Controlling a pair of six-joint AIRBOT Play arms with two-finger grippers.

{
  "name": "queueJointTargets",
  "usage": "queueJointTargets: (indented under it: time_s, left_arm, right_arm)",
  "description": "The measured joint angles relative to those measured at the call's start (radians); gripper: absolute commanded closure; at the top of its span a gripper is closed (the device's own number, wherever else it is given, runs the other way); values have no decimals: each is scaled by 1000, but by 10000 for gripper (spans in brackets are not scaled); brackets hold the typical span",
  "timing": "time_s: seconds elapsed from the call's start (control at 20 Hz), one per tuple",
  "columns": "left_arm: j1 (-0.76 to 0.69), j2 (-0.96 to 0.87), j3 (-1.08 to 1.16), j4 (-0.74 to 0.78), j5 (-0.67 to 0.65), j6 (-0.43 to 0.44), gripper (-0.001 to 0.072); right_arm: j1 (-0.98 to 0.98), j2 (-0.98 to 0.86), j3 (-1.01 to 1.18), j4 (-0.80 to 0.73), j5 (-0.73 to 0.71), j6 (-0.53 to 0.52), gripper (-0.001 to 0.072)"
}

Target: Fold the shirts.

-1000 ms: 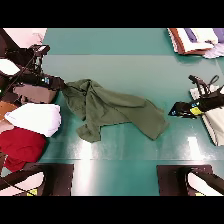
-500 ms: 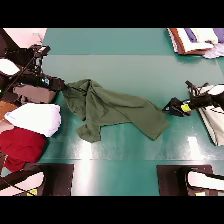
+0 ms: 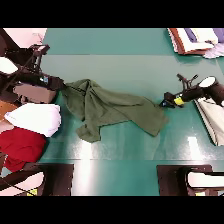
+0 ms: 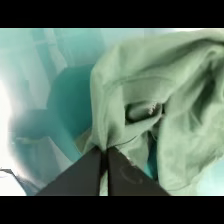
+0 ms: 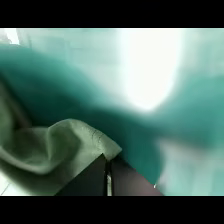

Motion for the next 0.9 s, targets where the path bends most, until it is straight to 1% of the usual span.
queueJointTargets:
  time_s: [0.15, 0.6, 0.75, 0.9]
  left_arm:
    - [0, 38, 118, 44, -9, -18, 677]
    - [0, 207, 683, 83, -29, -30, 678]
    - [0, 262, 797, 78, -25, -33, 678]
    - [0, 319, 845, 51, -9, -35, 678]
  right_arm:
    - [-18, 90, 103, 2, 13, -3, 694]
    - [-81, 442, 546, -9, 32, 20, 694]
    - [-86, 517, 671, -56, 49, 46, 694]
    - [-88, 559, 797, -131, 105, 85, 694]
